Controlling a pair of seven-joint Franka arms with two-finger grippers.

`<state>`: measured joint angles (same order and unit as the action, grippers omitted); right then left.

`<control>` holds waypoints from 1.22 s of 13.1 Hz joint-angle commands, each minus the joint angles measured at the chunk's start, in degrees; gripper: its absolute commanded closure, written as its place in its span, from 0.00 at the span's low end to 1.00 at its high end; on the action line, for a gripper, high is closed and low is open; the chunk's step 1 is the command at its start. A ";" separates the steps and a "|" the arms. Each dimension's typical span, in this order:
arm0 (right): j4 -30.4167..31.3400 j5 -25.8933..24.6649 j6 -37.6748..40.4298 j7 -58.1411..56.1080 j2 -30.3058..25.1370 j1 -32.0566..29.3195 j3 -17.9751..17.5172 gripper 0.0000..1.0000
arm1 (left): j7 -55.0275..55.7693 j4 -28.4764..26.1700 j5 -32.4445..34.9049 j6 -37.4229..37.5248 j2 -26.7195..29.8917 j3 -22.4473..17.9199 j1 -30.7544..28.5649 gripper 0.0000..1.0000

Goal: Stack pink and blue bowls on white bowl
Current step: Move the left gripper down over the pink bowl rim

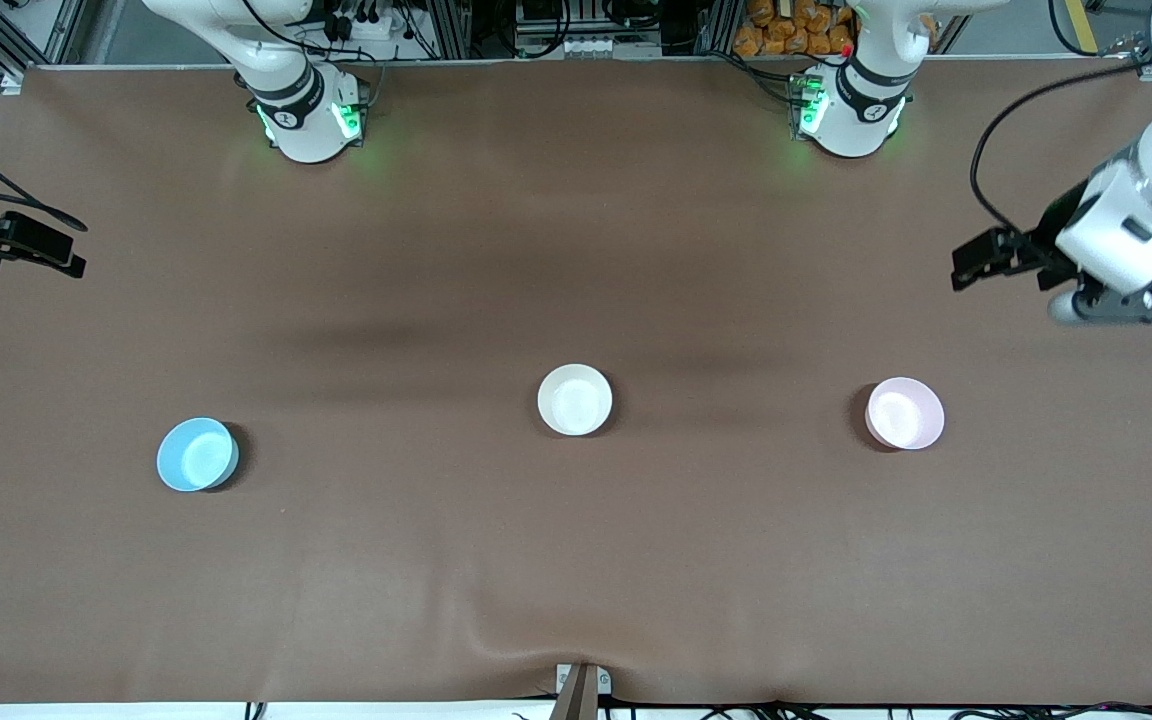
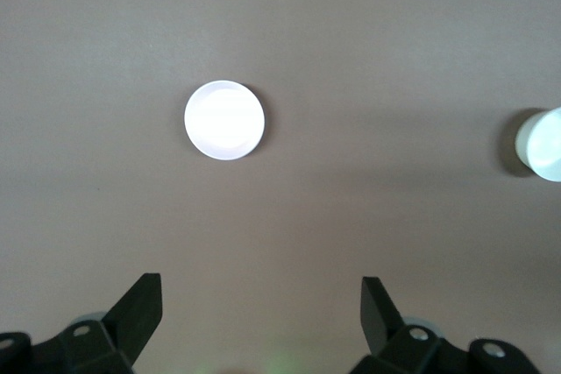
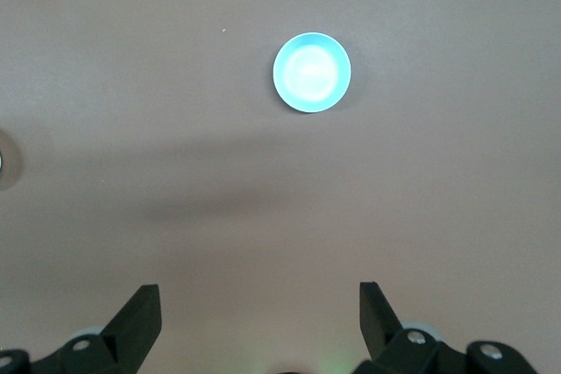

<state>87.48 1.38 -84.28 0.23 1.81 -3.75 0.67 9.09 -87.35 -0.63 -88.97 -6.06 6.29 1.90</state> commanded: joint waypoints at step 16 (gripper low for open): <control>2.96 -0.23 -4.31 0.38 0.56 -1.79 -0.49 0.00 | -8.65 -6.49 7.75 -32.38 -26.37 0.13 -7.70 0.00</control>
<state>89.72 1.38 -87.48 0.23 2.42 -5.09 0.73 0.65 -90.12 5.81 -117.87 -33.23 6.01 -5.34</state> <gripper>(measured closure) 0.000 0.000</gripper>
